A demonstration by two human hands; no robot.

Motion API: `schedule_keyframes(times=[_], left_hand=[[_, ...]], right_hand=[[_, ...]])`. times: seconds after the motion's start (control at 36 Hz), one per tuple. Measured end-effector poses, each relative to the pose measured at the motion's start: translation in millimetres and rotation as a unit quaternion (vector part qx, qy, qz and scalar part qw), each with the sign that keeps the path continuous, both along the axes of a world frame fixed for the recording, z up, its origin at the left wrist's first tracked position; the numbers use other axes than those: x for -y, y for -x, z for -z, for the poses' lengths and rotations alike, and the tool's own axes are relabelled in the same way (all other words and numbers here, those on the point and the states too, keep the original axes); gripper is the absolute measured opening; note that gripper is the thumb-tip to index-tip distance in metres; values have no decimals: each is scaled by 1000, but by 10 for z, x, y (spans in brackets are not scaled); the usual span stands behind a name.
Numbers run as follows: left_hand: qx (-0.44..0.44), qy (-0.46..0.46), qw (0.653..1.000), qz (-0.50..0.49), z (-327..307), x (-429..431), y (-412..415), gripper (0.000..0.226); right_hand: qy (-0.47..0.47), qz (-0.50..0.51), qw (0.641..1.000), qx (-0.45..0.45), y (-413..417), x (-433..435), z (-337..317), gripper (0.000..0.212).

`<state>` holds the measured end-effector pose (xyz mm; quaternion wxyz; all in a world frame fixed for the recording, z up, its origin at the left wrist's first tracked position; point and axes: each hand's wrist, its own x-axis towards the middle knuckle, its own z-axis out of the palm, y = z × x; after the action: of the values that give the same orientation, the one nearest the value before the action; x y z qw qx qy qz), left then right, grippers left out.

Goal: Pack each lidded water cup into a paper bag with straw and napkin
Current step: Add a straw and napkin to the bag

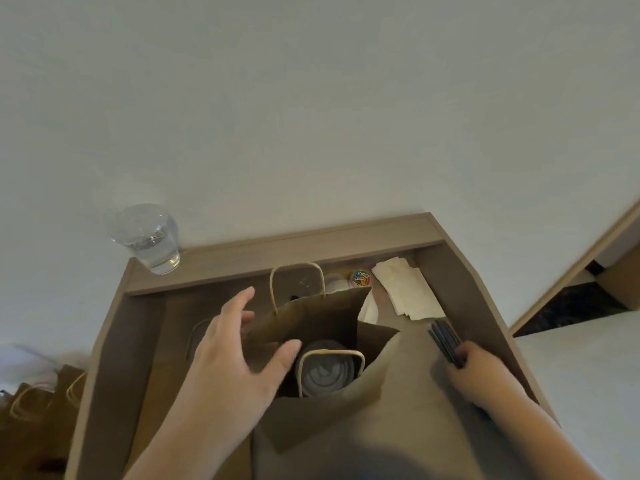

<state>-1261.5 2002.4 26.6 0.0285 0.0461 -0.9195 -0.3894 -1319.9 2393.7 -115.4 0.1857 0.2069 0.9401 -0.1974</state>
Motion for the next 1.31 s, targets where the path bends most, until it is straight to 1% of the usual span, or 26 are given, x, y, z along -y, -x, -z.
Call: schedule_keyframes(times=[0.06,0.08,0.19,0.31,0.36,0.47,0.56,0.64,0.72,0.78,0.89,0.92,0.94,1.0,1.03,1.08,1.14,1.17,1.22,1.25,1.31], left_hand=[[7,26,1000,7,-9,0,-38,110],[12,37,999,12,-2,-1,-46,114],[4,58,998,4,82,2,-59,113],[-21,91,995,-21,127,16,-61,103],[-18,105,994,-23,117,33,-60,105],[9,126,992,-19,31,-20,-54,119],[14,166,986,-25,-14,-102,4,118],[13,187,981,-42,-27,-147,65,105],[14,173,984,-47,-7,-134,60,93],[5,158,987,-38,15,-102,27,93],[-5,140,990,11,38,-35,-68,104],[-1,135,991,24,37,-19,-90,106],[2,129,991,33,39,-2,-106,108],[1,122,992,40,51,41,-127,108],[0,122,992,42,58,61,-132,107],[1,120,992,47,74,101,-137,105],[2,123,991,46,86,134,-134,101],[1,125,991,43,91,147,-130,98],[1,124,991,41,95,171,-128,94],[1,121,992,44,93,183,-133,93],[1,109,993,54,80,201,-152,90]], right_hand=[[-6,12,1000,-3,-25,7,104,16],[-9,15,1000,-5,-25,22,128,15],[-49,5,999,4,33,88,158,9],[-88,-6,996,15,108,149,170,11],[-89,-3,996,17,140,147,179,13],[-75,11,997,-8,180,73,193,12],[-52,21,998,-40,192,20,156,13],[-31,36,996,-81,159,5,36,12],[-29,45,988,-144,122,-6,-189,15],[-16,45,976,-213,82,10,-418,16],[19,38,930,-364,-15,117,-1106,25],[41,36,918,-394,-15,146,-1280,29],[84,43,903,-419,-19,181,-1450,32],[200,50,869,-450,-64,301,-1767,33],[249,23,854,-457,-110,383,-1907,31],[326,-77,829,-448,-207,600,-2131,28],[380,-167,818,-398,-319,878,-2293,24],[372,-200,826,-373,-350,1004,-2327,23],[280,-266,858,-339,-348,1204,-2312,19],[233,-301,866,-323,-330,1279,-2279,14],[187,-351,872,-284,-289,1411,-2207,6]])
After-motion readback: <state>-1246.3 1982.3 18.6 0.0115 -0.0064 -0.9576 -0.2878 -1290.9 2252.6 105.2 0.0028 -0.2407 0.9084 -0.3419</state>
